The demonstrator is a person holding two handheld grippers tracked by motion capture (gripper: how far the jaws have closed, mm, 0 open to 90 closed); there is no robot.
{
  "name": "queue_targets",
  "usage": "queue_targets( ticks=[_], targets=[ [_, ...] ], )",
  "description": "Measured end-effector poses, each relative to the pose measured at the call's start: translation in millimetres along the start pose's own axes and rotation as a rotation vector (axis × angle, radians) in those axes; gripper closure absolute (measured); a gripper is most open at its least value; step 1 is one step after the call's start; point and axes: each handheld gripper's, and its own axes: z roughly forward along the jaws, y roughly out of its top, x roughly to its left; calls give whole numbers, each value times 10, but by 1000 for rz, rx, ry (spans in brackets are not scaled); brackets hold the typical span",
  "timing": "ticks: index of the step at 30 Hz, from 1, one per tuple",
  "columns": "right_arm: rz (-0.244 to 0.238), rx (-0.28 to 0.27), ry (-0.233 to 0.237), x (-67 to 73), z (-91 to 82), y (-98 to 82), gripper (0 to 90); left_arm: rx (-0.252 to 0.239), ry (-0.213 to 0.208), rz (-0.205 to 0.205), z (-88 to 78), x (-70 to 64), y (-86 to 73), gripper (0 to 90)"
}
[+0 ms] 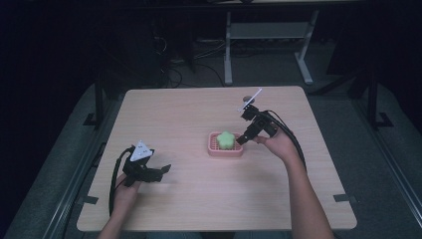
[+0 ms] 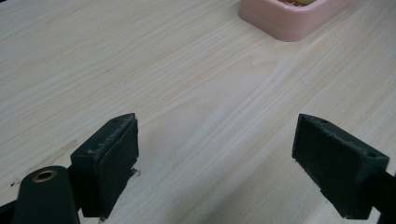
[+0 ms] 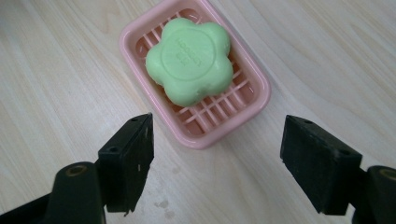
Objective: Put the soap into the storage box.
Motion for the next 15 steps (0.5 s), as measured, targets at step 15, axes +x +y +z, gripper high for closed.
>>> queue_targets(
  ticks=[15],
  targets=[
    [9, 6, -8, -13, -98, -97, 248, 1, 0, 0, 0, 0, 0, 144]
  ],
)
